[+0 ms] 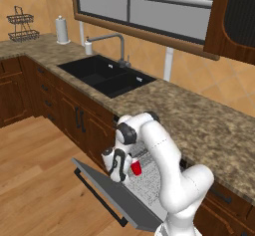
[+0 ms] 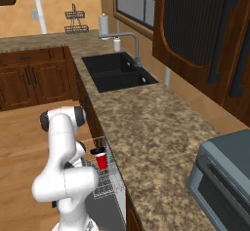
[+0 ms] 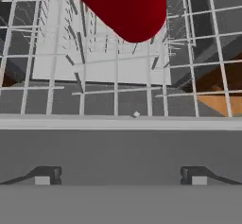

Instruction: Pick up the cup and bowl from the counter, place them in the dishwasher, and close the dishwasher door.

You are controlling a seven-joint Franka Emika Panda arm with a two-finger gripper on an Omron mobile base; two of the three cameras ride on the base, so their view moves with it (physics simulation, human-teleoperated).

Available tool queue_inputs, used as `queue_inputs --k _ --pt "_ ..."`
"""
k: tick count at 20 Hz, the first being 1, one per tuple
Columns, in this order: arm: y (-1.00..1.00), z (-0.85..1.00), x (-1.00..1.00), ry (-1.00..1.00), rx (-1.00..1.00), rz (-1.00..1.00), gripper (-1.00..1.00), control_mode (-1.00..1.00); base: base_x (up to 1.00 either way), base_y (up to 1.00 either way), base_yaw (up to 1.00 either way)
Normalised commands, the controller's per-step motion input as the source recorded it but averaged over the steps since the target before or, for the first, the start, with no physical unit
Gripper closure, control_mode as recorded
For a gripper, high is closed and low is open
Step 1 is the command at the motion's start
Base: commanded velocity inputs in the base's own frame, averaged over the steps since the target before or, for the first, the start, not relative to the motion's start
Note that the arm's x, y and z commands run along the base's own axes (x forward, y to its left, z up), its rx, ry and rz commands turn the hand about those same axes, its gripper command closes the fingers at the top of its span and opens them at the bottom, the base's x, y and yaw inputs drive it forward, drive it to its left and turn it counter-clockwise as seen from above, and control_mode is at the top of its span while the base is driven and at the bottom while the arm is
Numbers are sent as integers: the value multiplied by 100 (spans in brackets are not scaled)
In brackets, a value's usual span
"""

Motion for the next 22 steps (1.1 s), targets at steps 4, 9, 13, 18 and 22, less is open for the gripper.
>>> queue_inputs --k 4,9,13,18,22 --pt "-67 -51 74 0 -2 0 -100 -100 0 0 0" --pt "-86 -21 84 3 0 -4 -100 -100 0 0 0" --pt "-90 32 52 1 1 -6 -100 -100 0 0 0" --pt "10 34 -20 -6 0 2 -100 -100 0 0 0" --pt "79 32 -55 -4 -3 10 -100 -100 0 0 0"
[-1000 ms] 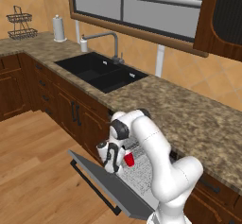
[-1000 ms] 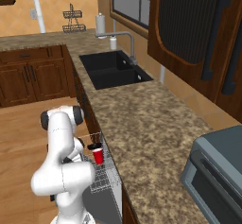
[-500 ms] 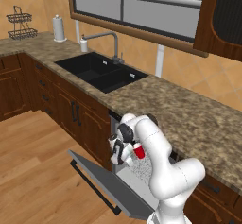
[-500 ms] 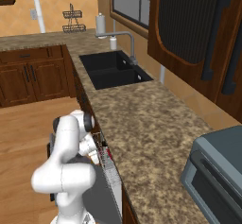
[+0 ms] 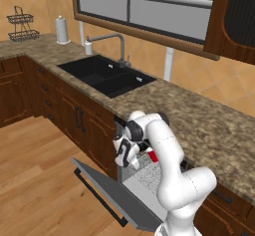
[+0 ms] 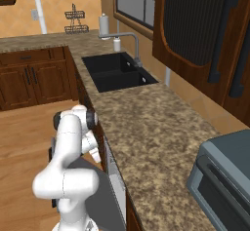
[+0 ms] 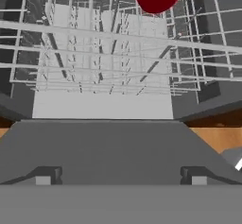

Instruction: Pick up the cup and bowl from the counter, place them in the dishwasher, and close the dishwasher door.

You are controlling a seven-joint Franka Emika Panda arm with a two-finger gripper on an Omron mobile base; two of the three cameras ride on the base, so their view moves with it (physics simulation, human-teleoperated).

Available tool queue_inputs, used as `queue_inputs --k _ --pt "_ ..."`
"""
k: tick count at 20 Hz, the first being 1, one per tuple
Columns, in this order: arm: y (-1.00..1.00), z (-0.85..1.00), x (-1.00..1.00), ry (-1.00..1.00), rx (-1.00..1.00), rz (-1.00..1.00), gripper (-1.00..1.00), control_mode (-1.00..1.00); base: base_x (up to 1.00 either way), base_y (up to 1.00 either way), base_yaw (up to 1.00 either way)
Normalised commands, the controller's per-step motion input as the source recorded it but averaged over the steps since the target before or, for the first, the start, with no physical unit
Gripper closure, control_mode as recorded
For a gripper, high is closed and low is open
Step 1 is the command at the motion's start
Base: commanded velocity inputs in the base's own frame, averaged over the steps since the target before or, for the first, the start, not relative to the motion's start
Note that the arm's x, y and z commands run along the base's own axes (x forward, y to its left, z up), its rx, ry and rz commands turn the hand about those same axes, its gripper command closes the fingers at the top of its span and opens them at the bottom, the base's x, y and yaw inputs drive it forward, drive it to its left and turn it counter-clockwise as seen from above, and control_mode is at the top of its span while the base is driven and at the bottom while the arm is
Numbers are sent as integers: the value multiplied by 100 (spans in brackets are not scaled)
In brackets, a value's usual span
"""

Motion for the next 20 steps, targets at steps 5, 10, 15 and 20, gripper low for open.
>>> queue_inputs --k 5,10,15,20 --pt "26 100 -37 -17 1 4 -100 -100 0 0 0" --pt "50 99 -55 -27 0 3 -100 -100 0 0 0" --pt "46 86 -70 -30 0 1 -100 -100 0 0 0" --pt "58 53 -84 -30 0 1 -100 -100 0 0 0"
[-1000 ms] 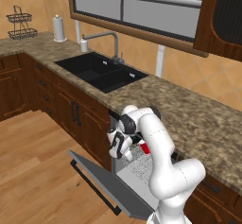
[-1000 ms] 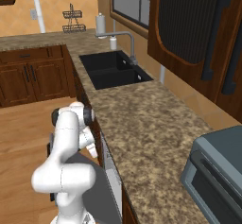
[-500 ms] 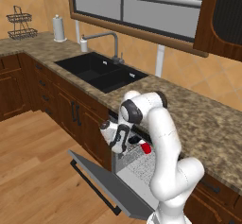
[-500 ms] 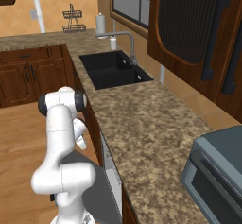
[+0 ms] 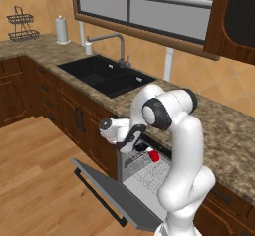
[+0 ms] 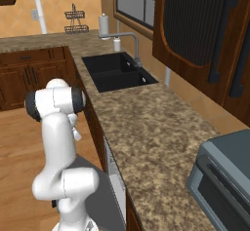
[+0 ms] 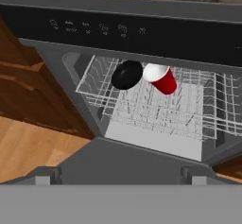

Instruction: Pick up the cup and bowl from the counter, place them in the dishwasher, and close the dishwasher door.

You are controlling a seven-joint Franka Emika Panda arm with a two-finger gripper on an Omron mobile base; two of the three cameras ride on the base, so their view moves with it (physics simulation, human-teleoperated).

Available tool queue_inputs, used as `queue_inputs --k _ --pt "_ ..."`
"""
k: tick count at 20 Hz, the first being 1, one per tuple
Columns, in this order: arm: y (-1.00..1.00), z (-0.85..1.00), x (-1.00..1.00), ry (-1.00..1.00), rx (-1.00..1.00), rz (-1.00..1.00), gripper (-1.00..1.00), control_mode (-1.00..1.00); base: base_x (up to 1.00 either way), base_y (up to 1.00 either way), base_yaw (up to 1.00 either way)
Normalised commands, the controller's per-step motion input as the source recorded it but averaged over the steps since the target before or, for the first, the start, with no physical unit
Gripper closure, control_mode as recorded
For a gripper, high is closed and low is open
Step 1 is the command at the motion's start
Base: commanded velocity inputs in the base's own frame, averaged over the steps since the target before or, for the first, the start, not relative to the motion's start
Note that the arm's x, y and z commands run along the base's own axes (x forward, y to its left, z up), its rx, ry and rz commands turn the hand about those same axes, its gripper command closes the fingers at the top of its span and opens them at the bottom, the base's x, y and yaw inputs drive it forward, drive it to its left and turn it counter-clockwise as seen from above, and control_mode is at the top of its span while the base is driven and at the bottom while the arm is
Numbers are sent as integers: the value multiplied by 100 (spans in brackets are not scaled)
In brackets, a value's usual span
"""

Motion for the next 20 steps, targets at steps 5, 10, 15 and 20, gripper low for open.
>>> queue_inputs --k 5,10,15,20 --pt "92 21 -87 -23 0 1 -100 -100 0 0 0" --pt "81 4 -100 -24 0 0 -100 -100 0 0 0" --pt "74 0 -100 -15 0 0 -100 -100 0 0 0" --pt "82 0 -84 -2 3 0 -100 -100 0 0 0"
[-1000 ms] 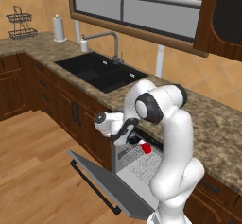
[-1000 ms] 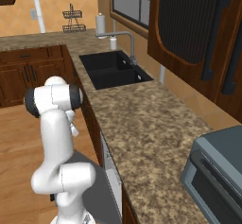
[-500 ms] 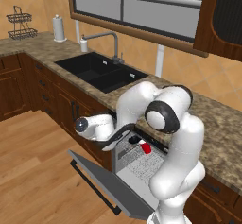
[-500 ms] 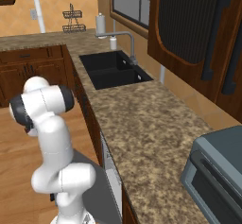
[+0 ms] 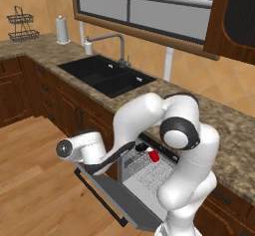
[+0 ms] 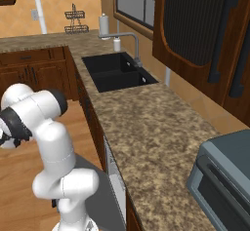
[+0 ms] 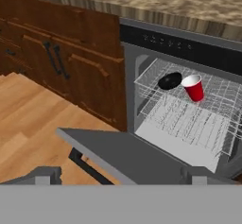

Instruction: Pick up the cup and bowl from the counter, place them in the dishwasher, and close the dishwasher door.

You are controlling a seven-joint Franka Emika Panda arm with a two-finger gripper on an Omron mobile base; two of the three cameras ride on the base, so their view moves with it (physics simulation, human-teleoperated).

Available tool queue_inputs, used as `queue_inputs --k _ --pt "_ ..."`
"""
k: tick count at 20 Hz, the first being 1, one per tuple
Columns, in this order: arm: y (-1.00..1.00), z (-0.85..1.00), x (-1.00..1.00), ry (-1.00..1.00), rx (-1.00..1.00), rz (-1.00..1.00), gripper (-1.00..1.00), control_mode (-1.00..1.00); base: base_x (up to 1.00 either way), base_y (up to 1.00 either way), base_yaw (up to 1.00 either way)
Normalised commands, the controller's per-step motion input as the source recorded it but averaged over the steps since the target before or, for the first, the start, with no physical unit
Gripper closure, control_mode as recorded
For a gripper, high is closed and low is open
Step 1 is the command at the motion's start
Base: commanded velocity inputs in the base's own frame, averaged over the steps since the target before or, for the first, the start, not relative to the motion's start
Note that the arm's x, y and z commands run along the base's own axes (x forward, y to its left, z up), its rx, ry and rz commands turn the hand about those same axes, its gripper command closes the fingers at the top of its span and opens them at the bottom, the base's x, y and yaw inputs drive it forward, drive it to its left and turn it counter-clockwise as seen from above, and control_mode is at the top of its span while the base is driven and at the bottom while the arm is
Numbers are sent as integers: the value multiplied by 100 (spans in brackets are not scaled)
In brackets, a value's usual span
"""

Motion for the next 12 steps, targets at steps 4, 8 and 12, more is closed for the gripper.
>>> queue_inputs --k 4,8,12 --pt "98 0 -98 -5 1 0 -100 -100 0 0 0" --pt "93 -28 -86 -19 0 -5 -100 -100 0 0 0" --pt "76 -91 -57 -27 -1 -8 -100 -100 0 0 0"
